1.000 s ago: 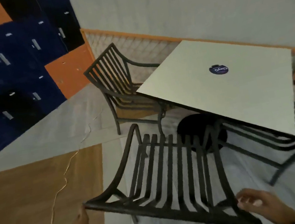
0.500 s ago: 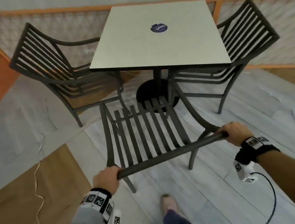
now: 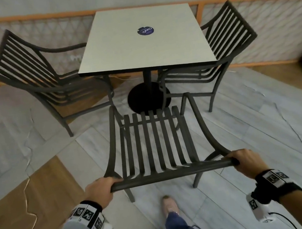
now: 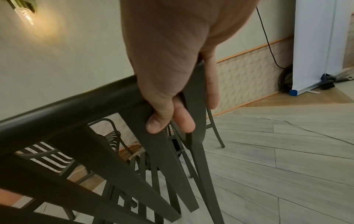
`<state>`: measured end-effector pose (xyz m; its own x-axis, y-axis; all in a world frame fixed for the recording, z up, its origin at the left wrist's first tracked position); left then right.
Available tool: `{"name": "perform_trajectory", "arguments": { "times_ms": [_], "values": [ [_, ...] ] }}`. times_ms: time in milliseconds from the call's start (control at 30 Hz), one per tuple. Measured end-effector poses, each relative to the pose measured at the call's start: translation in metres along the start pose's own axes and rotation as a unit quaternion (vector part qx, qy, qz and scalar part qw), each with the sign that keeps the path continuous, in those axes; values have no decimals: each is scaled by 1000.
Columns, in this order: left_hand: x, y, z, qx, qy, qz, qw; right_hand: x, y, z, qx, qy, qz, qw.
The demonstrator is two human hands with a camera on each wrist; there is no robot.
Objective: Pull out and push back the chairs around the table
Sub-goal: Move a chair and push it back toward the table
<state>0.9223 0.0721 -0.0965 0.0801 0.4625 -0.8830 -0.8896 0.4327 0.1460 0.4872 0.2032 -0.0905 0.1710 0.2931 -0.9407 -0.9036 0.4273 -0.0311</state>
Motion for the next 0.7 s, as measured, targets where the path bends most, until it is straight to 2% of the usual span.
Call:
{"name": "perform_trajectory", "arguments": {
  "times_ms": [267,700],
  "values": [
    [-31,-25,-59,0,15,-7,1000,-12,-21,-50,12,16,-3,1000],
    [-84,-49,-149,-10,39,-26,999,-42,-44,-132,14,-3,-19,1000]
  ]
}}
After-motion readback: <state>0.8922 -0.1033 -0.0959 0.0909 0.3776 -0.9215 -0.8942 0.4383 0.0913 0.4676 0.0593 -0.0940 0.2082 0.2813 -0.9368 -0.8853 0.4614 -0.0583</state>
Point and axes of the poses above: each hand's wrist, its own z-axis away from the middle knuckle, its own x-axis out of the palm, y = z × x, the point moved 8 cm from there along -z, towards the middle knuckle, and after that the axes turned 6 degrees about x, right-handed, at the moved point
